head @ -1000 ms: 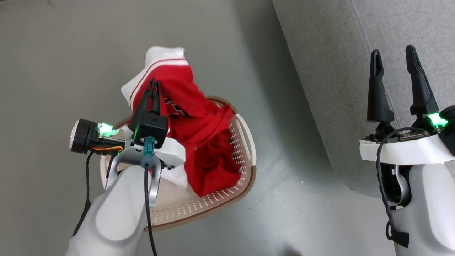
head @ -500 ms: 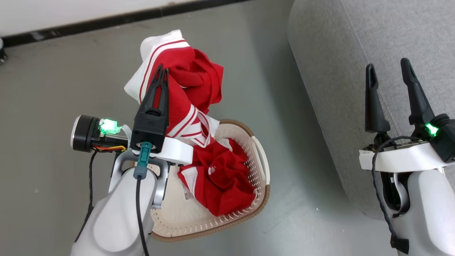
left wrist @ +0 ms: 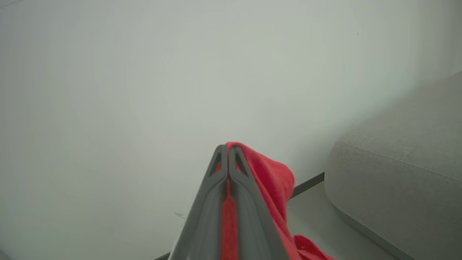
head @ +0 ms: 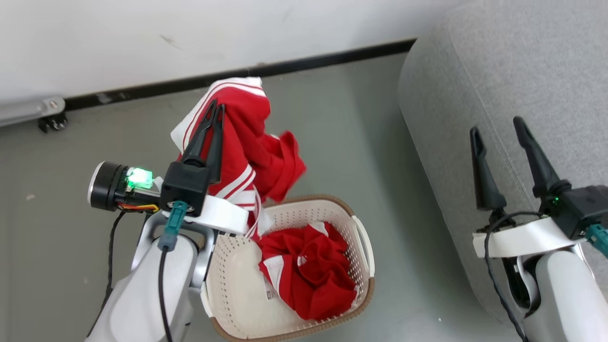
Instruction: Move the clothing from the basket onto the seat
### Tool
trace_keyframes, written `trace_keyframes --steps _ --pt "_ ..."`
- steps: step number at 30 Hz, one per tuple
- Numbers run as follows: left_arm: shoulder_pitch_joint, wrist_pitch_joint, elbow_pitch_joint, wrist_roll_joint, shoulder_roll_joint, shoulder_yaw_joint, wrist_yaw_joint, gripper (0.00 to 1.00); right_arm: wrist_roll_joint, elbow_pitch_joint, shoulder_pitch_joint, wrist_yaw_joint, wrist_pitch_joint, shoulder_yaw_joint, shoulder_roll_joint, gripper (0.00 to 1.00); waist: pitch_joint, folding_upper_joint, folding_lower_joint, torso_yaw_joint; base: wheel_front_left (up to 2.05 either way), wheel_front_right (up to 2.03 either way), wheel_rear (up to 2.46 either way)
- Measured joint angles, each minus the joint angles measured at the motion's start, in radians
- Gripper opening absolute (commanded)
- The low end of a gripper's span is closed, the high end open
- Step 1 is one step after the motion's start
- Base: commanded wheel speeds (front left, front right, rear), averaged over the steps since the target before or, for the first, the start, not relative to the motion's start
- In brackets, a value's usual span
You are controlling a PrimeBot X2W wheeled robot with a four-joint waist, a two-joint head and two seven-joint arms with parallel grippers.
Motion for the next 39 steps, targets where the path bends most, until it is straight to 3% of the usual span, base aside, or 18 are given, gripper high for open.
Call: trace_keyframes --steps 15,26,33,39 --pt "0.019 0.000 -0.026 -0.035 0.044 -0.002 -0.075 0.00 -0.002 0.074 0.043 0.000 0.001 0.135 -0.085 1.00 -0.141 0.0000 0.0000 0.052 0.00 0.00 0.00" --pt "0.016 0.001 -0.052 -0.035 0.048 -0.043 -0.132 0.00 0.038 0.108 0.045 0.000 0.048 0.350 -0.147 1.00 -0.221 0.0000 0.0000 0.088 0.00 0.00 0.00" --pt "0.004 0.001 -0.078 -0.035 0.041 -0.074 -0.174 0.00 0.123 0.122 0.039 0.000 0.089 0.509 -0.187 1.00 -0.258 0.0000 0.0000 0.107 0.00 0.00 0.00" --pt "-0.015 0.001 -0.105 -0.035 0.030 -0.097 -0.200 0.00 0.190 0.123 0.012 0.000 0.122 0.579 -0.215 1.00 -0.277 0.0000 0.0000 0.119 0.00 0.00 0.00"
